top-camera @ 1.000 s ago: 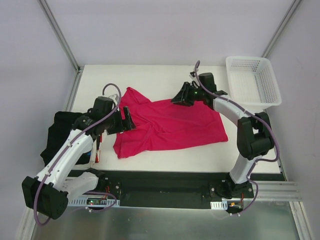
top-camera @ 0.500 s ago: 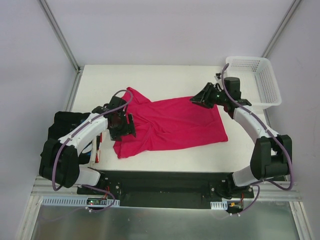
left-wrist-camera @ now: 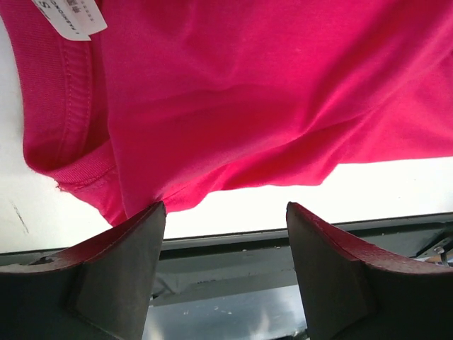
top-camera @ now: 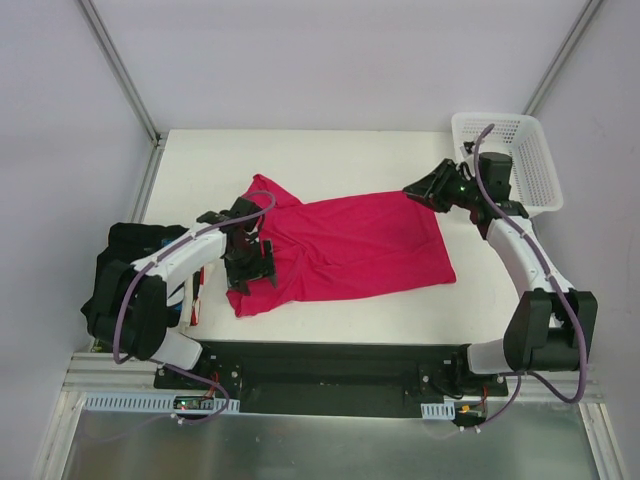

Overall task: Fold and stack the t-shirts
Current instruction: Fold the flattened tshirt in 1/3 of the way

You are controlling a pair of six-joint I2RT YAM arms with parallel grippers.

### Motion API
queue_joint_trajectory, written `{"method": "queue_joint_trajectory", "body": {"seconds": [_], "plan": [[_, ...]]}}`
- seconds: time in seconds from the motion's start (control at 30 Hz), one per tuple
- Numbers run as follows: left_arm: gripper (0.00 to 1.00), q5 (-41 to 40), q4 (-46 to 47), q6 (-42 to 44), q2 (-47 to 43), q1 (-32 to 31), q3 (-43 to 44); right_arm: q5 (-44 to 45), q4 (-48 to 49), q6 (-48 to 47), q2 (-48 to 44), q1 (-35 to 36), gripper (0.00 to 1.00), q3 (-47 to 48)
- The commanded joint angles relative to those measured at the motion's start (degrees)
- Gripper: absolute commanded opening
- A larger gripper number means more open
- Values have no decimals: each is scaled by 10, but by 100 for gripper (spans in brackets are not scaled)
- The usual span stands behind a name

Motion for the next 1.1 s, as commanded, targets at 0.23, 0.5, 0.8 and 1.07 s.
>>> {"method": "queue_joint_trajectory", "body": {"seconds": [0.23, 0.5, 0.8, 1.07], "plan": [[74, -69, 6, -48, 77, 0, 55, -16, -46, -14, -55, -44, 33, 29], [67, -79, 12, -65, 85, 24, 43, -20, -54, -13, -60, -64, 33, 23], [51, -58, 20, -76, 115, 24, 30, -21, -55, -6, -53, -89, 32, 26], [16, -51, 19, -73, 136, 25, 15, -11, -54, -8, -64, -117, 33, 15]]}}
